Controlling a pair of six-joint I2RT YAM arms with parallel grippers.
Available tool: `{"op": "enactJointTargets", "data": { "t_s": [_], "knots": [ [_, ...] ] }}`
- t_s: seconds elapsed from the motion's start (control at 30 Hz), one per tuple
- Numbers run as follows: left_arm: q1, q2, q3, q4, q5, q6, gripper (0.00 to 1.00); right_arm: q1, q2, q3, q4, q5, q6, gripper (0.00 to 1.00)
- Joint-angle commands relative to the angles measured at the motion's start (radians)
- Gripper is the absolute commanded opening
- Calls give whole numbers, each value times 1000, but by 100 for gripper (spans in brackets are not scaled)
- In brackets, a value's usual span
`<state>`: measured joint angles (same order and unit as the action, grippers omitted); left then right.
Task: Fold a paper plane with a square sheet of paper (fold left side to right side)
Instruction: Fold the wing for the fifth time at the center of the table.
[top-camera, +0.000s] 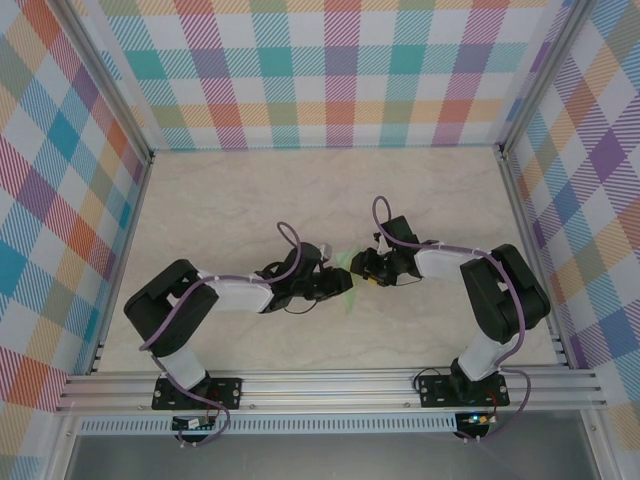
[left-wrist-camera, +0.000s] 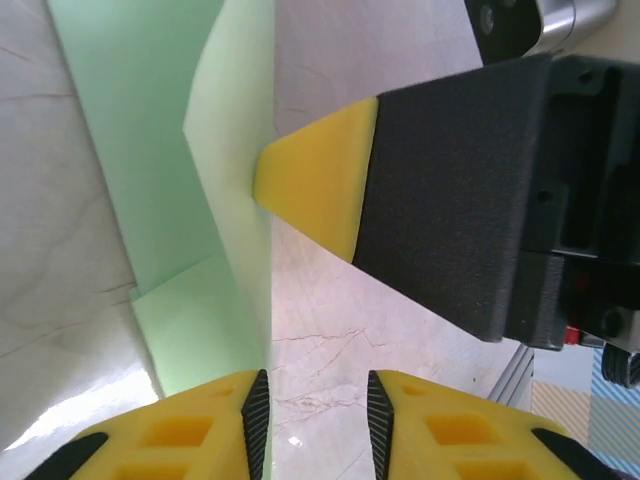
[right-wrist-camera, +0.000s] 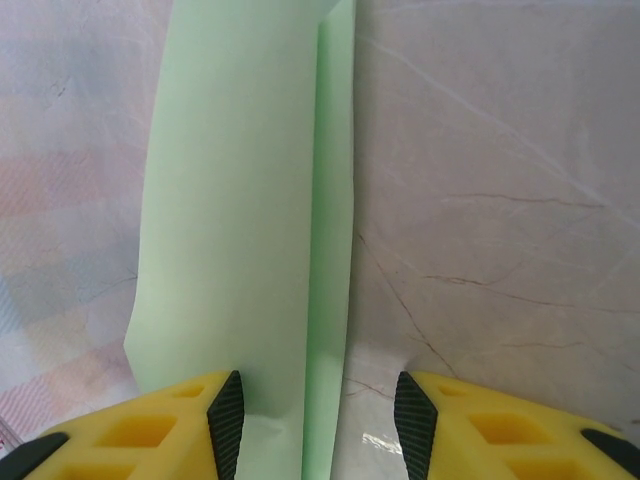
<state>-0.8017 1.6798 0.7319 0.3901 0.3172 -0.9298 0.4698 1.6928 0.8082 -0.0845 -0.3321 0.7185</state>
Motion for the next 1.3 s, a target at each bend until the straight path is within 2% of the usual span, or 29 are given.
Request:
{"op": "enactJointTargets", "data": {
  "t_s": [0.0, 0.13, 0.47, 0.83, 1.07, 1.27],
  "knots": [
    [44, -74, -13, -82, -9, 37, 37, 10, 50, 2, -49, 51, -18, 48],
    [90, -88, 10, -164, -1, 65, 41, 10, 48, 1, -50, 50, -18, 47],
    [137, 40, 98, -94, 75, 62, 40, 10, 42, 4, -57, 48, -23, 48],
    [161, 179, 194, -82, 111, 63, 35, 10, 39, 5, -65, 48, -30, 48],
    [162, 230, 231, -67, 132, 62, 27, 10, 36, 6, -68, 47, -32, 48],
    [165, 251, 253, -76, 134, 76, 5, 9, 23, 15, -64, 29, -41, 49]
  ]
}}
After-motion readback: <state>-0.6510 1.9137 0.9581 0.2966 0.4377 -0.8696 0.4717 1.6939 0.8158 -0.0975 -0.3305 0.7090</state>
